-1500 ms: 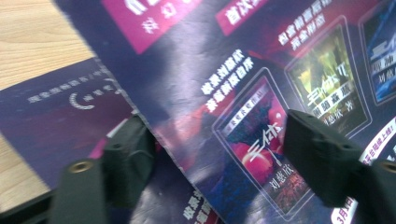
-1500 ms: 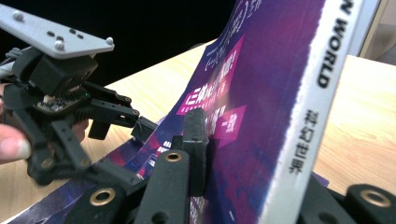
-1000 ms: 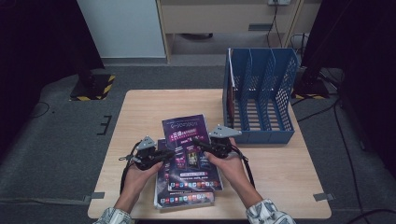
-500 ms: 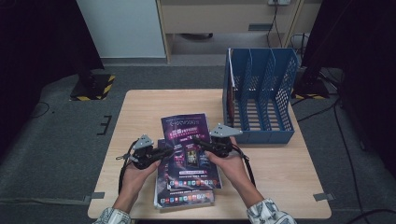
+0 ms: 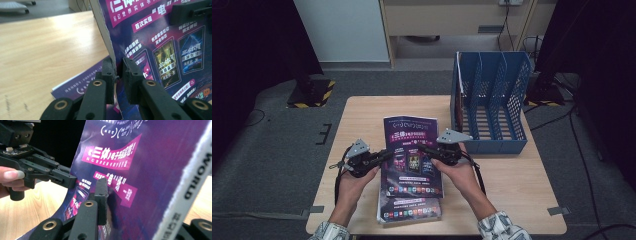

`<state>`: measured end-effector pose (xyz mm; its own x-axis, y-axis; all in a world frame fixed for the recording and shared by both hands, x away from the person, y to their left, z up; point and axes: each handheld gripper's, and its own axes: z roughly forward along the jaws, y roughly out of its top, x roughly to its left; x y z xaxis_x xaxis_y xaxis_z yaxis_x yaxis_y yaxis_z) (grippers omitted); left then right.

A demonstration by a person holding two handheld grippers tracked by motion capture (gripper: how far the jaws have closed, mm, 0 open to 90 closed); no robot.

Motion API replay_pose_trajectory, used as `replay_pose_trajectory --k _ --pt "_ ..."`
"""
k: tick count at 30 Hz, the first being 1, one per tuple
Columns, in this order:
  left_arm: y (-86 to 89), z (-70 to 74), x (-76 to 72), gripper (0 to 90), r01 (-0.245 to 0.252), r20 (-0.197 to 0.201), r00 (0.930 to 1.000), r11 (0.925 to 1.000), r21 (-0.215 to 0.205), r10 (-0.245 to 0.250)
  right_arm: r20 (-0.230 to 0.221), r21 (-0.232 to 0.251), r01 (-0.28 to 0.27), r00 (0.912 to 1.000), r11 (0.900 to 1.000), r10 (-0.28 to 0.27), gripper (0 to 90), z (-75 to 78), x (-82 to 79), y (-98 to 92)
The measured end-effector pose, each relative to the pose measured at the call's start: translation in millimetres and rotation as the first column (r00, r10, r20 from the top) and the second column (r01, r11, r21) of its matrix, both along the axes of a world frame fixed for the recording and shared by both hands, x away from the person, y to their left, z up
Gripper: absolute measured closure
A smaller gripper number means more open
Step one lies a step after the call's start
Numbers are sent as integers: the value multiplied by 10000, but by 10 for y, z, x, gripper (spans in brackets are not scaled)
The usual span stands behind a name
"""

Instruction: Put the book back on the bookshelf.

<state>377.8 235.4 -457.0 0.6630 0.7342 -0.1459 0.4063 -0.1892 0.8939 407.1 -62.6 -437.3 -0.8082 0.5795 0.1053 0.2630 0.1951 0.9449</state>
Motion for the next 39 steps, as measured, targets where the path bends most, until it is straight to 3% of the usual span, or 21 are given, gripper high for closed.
replay_pose_trajectory --k 20,26,31,34,39 --pt "53 113 -10 805 -78 334 9994 9997 -235 86 236 -29 -174 9996 9998 175 738 67 3 25" --pt "42 227 100 810 -74 654 9978 9996 -269 92 422 120 -46 9991 9999 41 765 129 81 15" --pt "43 308 180 816 -124 978 9951 9998 -176 141 841 138 100 9964 9999 -111 782 222 163 44" --pt "63 310 164 817 -116 1013 9948 9998 -172 133 913 15 84 9958 10000 -85 783 252 171 69" --pt "101 327 88 817 -10 1084 9941 9999 -116 22 845 224 -108 9964 9997 89 740 303 132 99"
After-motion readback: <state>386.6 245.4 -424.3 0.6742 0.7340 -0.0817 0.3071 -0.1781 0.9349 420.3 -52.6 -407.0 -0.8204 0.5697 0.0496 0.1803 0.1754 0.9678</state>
